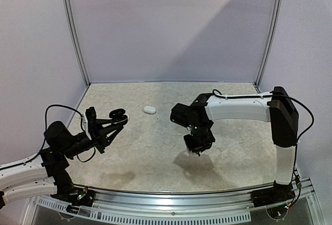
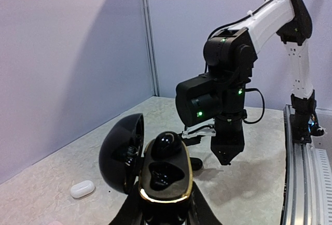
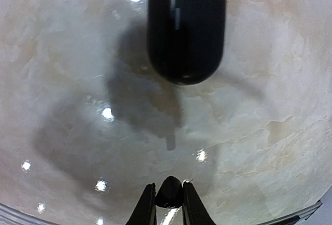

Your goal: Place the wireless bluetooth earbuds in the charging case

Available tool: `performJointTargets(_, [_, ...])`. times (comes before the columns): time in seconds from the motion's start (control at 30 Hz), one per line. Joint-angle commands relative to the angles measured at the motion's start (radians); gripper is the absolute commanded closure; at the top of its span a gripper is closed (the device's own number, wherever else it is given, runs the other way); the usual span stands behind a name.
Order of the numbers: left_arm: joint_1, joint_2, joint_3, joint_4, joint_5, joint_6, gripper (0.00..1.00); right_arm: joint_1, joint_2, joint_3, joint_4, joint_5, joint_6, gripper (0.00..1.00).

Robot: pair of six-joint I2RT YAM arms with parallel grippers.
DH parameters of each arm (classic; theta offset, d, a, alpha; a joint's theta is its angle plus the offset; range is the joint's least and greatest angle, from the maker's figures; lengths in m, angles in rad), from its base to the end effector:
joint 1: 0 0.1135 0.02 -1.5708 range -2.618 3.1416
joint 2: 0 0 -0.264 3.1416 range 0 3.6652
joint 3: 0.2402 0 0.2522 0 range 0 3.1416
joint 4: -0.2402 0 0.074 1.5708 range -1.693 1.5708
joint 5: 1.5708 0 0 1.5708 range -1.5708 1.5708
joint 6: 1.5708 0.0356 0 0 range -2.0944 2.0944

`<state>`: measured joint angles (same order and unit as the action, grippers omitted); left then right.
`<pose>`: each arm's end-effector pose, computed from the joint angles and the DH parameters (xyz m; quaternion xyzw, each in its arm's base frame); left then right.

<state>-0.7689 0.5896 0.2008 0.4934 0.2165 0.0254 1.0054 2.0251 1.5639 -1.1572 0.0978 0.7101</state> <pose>0.1084 -0.1155 0.2343 0.3314 0.5824 -0.3357 0.6620 0.2048 0.3162 0.1861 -0.1480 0.9875 -0.0499 0.0214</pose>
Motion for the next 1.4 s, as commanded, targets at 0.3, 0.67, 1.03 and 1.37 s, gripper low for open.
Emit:
performJointTargets(0.3, [0.013,0.016,-0.011,0.026,-0.017,-0.003,1.00,-0.105,0.043,-0.155,0.021,0.017,0.033,0.99])
performJointTargets(0.67, [0.014,0.028,-0.011,0.024,-0.016,0.001,1.00,-0.121,0.088,-0.143,0.045,-0.046,-0.003,0.66])
performJointTargets(1.03, [0.014,0.042,-0.015,0.030,-0.013,0.000,1.00,-0.139,0.013,-0.077,0.022,-0.085,-0.269,0.42])
performJointTargets(1.37, [0.014,0.045,-0.017,0.029,0.005,0.005,1.00,-0.259,-0.041,-0.128,0.043,-0.190,-0.555,0.43])
